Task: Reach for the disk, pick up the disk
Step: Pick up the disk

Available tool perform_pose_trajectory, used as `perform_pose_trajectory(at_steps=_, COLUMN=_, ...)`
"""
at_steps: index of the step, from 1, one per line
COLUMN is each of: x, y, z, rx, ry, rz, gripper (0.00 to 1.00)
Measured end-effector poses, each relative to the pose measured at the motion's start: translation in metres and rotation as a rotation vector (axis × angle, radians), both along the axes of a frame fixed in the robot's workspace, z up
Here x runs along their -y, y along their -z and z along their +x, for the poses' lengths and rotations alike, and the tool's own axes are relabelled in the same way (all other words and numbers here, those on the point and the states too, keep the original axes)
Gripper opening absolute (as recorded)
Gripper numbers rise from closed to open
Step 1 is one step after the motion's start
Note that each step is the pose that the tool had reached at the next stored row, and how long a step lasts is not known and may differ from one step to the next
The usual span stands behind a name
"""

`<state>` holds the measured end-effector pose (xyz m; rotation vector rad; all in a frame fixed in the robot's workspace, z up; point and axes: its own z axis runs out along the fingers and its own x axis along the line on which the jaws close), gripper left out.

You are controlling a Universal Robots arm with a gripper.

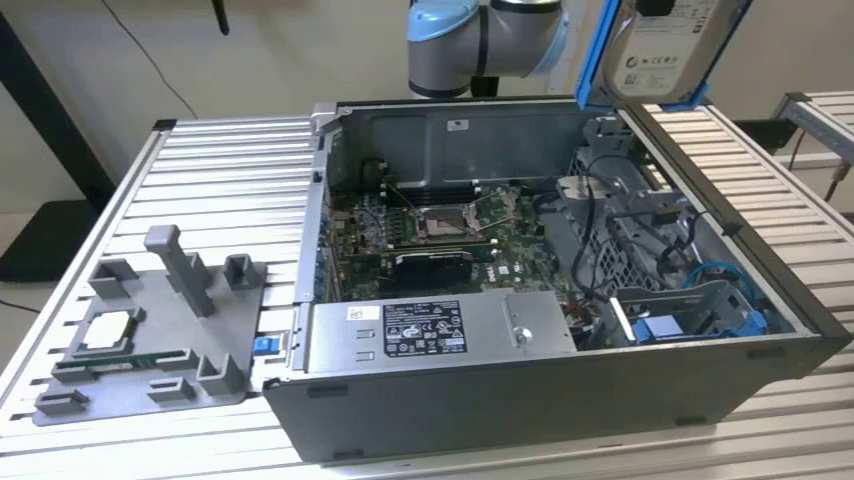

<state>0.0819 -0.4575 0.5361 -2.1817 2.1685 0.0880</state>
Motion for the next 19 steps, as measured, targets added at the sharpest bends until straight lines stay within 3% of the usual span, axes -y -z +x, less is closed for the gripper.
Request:
perform_pose_trajectory(at_steps=4, x=0.0085, y=0.0009, z=0.0, rx=0.0, ry=0.0, rz=-0.0019, gripper=0.0)
perform_pose_trajectory(at_steps=13, x=0.0201, y=0.0057, z=0.0, rx=0.0, ry=0.0, rz=-0.0412, gripper=0.0)
perform_pose_trajectory(at_steps=19, x=0.029, y=0.0118, z=0.001, rx=0.0, ry=0.0, rz=-0.0519, gripper=0.0)
